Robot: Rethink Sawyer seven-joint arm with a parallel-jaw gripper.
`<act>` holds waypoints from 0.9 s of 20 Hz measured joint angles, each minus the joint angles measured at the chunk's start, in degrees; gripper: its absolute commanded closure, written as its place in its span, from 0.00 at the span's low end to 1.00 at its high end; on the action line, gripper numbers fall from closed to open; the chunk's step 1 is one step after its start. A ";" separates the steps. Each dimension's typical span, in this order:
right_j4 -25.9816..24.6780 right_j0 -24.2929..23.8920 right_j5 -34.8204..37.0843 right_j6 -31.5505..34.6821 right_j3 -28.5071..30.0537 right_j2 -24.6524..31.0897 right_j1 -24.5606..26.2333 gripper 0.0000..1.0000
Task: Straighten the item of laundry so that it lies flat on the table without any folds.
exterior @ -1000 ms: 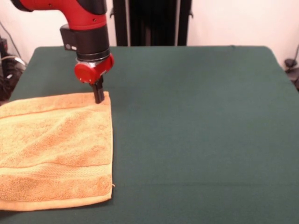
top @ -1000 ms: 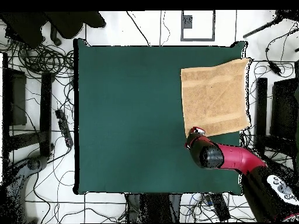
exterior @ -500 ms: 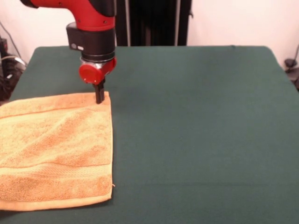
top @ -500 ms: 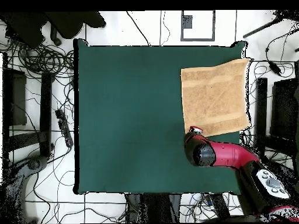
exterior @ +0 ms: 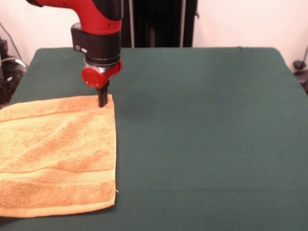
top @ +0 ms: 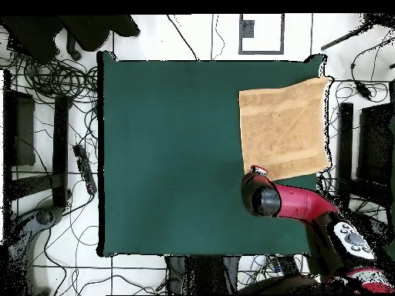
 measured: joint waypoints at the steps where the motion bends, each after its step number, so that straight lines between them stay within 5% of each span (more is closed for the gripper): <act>1: 1.32 0.12 0.26 0.00 -0.01 -0.26 0.09 1.00; 18: 17.19 -1.64 5.82 0.00 -0.07 -0.58 1.30 1.00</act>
